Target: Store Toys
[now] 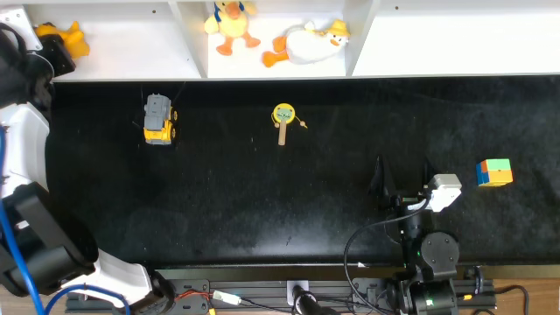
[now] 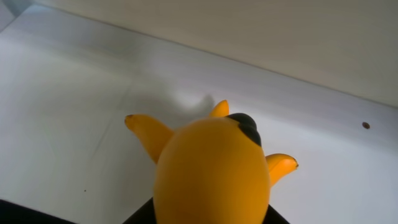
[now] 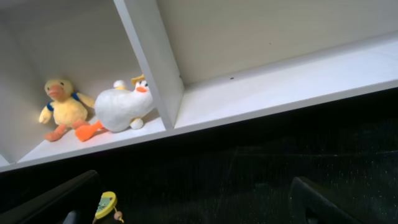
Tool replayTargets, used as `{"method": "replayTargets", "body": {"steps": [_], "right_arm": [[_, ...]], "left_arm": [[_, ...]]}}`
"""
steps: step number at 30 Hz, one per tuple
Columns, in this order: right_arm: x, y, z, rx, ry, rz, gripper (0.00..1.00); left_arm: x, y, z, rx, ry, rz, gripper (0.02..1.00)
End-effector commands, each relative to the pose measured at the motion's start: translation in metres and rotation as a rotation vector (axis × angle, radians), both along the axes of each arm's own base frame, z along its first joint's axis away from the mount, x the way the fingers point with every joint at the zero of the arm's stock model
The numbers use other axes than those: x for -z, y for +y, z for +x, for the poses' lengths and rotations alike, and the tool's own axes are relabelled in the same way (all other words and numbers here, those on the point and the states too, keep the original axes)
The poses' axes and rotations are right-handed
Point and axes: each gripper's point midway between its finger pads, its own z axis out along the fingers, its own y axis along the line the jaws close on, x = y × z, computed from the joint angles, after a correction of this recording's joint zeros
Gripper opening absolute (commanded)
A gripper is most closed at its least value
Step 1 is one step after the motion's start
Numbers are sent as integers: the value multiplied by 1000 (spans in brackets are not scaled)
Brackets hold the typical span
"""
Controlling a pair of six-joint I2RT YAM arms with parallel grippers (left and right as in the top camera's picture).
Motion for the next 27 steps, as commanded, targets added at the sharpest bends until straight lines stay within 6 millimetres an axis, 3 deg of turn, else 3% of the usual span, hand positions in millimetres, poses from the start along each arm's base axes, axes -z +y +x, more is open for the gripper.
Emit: {"method": "replayTargets", "body": {"steps": [1,10,27], "right_arm": [[3,2,0,-11,-1,-7,996],[3,2,0,-11,-1,-7,993],[3,2,0,-11,-1,-7,993]], "left_arm": [[-6,9,4,-71,-10,-12,163],[-26,18,4,-137,17,38,159],[11,19,7,-134,92,9,163]]}}
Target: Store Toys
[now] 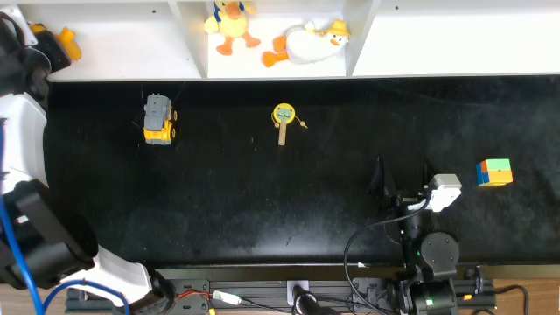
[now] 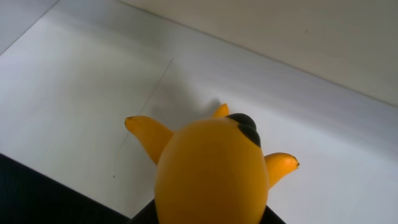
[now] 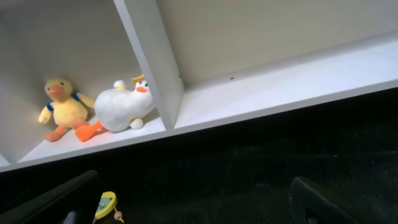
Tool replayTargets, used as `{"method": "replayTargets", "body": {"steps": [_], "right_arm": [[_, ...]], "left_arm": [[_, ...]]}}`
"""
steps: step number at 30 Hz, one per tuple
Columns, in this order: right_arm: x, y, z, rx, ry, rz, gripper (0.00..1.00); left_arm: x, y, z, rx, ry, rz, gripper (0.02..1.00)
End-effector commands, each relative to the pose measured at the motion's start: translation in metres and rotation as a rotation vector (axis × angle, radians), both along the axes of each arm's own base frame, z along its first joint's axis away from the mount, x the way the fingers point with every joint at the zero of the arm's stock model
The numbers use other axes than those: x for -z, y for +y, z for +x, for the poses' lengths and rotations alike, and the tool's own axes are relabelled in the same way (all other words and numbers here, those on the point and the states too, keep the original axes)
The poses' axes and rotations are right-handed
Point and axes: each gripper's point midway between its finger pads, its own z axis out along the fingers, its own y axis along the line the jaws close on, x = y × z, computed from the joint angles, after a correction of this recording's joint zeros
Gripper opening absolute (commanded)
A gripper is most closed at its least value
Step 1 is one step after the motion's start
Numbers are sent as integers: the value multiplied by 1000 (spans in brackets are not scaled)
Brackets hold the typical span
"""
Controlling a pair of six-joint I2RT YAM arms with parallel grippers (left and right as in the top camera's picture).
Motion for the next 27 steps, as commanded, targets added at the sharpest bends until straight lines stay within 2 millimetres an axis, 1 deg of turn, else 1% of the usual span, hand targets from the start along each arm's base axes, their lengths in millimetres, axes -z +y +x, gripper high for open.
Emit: {"method": "replayTargets", "body": {"steps": [1,2,3,4,5,6,7,9,12,16,17,18,20,27], "right_arm": [[3,2,0,-12,-1,-7,993],[3,2,0,-12,-1,-7,996],[3,2,0,-12,-1,-7,996],[3,2,0,-12,-1,-7,993],[3,2,0,-12,-1,-7,996],[3,2,0,-12,-1,-7,996],[3,2,0,-12,-1,-7,996],[3,2,0,-12,-1,-7,996],[3,2,0,-12,-1,-7,996],[3,2,0,-12,-1,-7,996],[3,2,0,-12,-1,-7,996],[3,2,0,-12,-1,-7,996],[3,2,0,-12,-1,-7,996],[3,2,0,-12,-1,-7,996]], "left_arm": [[11,3,10,-5,10,1,187],[11,3,10,-5,9,1,220],[11,3,10,-5,8,2,334],[10,3,10,-5,6,3,413],[11,3,10,-5,6,3,459],[10,3,11,-5,6,3,566],[10,3,11,-5,6,3,634],[11,3,10,-5,6,3,717],[10,3,11,-5,6,3,757],[10,3,11,-5,5,3,858],[10,3,11,-5,4,3,939],[10,3,11,-5,3,4,985],[10,4,11,-5,2,4,1000],[9,4,12,-5,-1,5,1000]]}}
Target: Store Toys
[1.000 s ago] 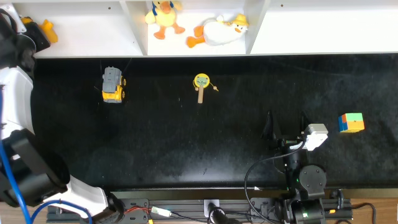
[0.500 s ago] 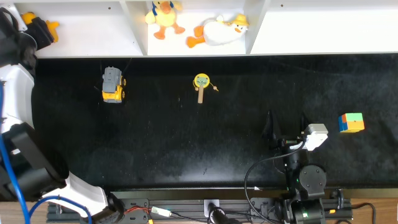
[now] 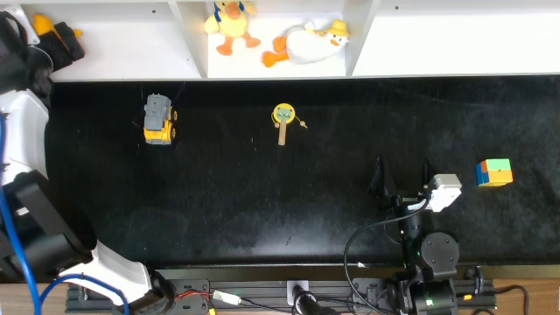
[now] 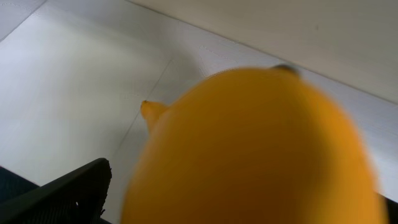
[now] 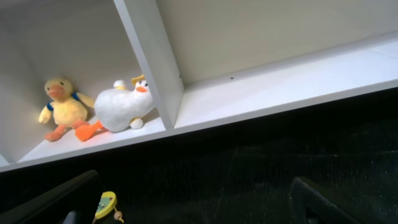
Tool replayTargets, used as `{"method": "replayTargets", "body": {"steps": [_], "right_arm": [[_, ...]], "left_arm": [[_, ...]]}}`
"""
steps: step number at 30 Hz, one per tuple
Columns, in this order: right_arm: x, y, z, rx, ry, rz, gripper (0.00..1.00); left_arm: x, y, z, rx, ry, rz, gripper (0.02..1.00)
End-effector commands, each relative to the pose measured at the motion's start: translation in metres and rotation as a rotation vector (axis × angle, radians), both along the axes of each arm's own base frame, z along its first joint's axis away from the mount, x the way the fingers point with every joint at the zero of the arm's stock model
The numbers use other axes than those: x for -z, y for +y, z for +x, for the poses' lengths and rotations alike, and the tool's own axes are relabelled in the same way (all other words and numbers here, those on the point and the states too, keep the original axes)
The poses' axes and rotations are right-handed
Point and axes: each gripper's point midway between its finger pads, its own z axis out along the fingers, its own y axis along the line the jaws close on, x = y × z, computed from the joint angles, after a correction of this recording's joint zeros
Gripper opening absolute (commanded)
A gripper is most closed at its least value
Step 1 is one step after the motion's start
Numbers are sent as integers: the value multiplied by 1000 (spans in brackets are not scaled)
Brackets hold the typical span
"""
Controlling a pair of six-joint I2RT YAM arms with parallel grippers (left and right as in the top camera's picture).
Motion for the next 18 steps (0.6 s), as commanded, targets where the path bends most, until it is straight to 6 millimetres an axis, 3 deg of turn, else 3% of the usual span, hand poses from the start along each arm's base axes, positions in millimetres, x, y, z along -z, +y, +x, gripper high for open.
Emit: {"method": "replayTargets", "body": {"steps": [1,18], "right_arm": [[3,2,0,-12,-1,-7,996],[3,2,0,-12,-1,-7,996]], "left_arm": [[-1,1,5,-1,-5,7,1000],[-40,-6,-6,23,-53,46,998]]}}
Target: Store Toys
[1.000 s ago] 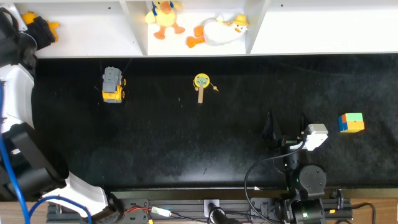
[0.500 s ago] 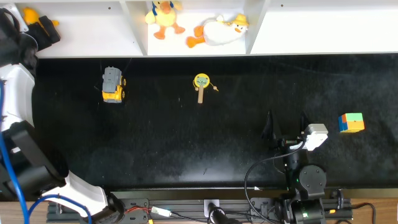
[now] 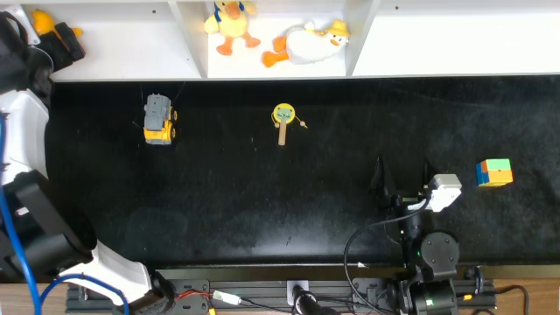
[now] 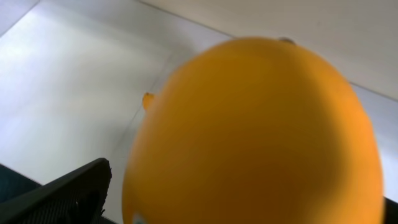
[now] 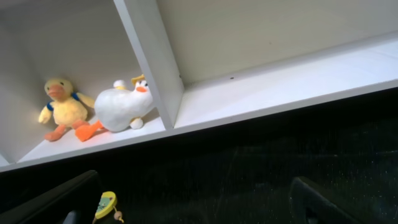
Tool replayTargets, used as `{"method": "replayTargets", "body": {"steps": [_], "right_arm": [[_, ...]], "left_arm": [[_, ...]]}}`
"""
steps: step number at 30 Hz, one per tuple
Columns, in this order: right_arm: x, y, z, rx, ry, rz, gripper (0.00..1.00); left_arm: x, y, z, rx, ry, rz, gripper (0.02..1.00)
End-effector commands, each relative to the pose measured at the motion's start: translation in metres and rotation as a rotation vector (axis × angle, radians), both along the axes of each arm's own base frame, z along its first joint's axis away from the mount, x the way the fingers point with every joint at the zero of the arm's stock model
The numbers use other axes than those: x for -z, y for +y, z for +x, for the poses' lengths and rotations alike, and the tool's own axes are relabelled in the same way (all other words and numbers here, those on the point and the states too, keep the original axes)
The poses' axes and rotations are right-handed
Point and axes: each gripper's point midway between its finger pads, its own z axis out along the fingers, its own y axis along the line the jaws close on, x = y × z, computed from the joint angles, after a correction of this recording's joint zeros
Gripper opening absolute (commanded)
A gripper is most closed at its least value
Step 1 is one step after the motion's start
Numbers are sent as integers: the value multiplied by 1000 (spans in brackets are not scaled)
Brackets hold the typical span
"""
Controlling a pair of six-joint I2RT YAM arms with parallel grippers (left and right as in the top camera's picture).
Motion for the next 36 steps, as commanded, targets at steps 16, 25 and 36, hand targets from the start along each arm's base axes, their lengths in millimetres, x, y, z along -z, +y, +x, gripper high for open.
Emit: {"method": "replayTargets", "body": {"steps": [16,25,36], "right_arm": [[3,2,0,-12,-1,-7,996],[3,2,0,-12,-1,-7,996],[3,2,0,-12,-1,-7,996]], "left_arm": [[-55,-20,-36,60,19,68,998],[-69,-38,-77,77,100,49,998],[-100,-102,-146,175,132,59,998]]}}
